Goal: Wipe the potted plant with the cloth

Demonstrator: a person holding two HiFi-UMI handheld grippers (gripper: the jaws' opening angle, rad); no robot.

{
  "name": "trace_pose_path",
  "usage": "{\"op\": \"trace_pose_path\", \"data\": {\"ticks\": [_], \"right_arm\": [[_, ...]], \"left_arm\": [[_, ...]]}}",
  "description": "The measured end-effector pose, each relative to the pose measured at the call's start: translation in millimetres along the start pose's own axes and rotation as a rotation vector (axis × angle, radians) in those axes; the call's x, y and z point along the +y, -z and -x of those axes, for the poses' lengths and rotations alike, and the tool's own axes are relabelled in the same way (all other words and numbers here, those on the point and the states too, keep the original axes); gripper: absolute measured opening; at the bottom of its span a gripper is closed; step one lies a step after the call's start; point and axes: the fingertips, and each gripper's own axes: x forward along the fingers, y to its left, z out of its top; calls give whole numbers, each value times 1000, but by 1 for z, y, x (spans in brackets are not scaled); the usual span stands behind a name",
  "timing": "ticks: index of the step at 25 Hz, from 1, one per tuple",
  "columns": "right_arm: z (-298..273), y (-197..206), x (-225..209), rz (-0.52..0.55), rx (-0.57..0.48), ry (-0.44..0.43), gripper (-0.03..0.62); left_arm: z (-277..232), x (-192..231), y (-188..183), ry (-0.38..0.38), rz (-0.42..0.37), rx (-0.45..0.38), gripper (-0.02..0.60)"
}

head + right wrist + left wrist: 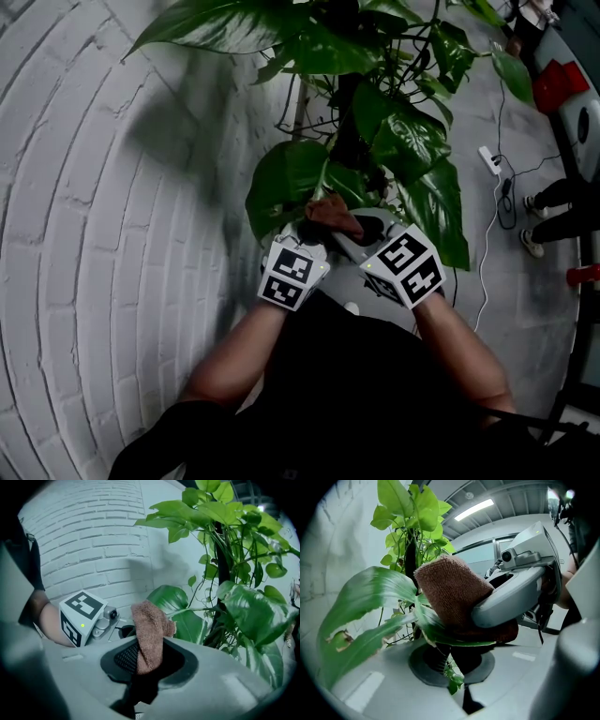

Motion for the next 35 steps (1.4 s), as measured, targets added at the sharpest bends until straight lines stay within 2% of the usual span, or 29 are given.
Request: {"op": "trace_pose_path", "data": {"ticks": [21, 35], "right_arm": [[21, 64, 13, -44, 95, -20, 66], [49, 87, 26, -28, 172, -24, 66]], "left_arm": [[5, 5, -11, -23, 55, -25, 17], [14, 4, -22, -36, 76, -55, 17]]}}
